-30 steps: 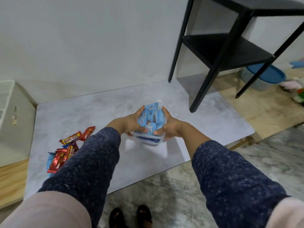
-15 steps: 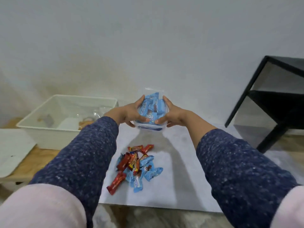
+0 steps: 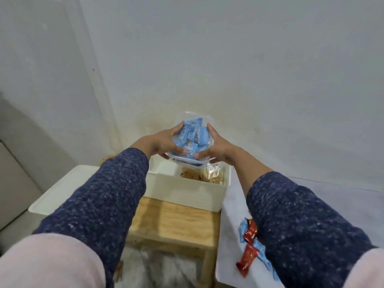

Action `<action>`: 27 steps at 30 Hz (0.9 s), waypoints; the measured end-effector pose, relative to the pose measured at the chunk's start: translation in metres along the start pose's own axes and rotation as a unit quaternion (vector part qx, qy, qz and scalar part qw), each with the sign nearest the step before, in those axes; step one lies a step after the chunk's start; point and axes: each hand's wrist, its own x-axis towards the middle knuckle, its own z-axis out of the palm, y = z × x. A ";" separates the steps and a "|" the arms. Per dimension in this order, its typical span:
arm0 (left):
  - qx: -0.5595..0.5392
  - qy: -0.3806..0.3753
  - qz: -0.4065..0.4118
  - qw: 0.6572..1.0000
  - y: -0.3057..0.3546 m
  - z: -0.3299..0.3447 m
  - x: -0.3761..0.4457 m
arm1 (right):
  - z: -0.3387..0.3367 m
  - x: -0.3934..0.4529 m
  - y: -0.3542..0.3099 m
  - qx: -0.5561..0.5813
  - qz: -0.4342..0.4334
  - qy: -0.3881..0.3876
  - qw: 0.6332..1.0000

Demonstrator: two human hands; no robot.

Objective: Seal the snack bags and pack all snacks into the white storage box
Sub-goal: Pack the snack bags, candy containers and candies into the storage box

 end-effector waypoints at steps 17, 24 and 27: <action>0.020 -0.051 -0.119 0.991 -0.168 -0.044 0.151 | 0.088 0.210 0.048 0.009 0.083 -0.070 0.994; 0.055 -0.081 -0.139 0.985 -0.201 -0.027 0.198 | 0.101 0.255 0.081 -0.017 0.108 -0.084 0.990; 0.082 -0.087 -0.143 0.982 -0.211 -0.025 0.211 | 0.109 0.264 0.086 -0.050 0.116 -0.085 0.988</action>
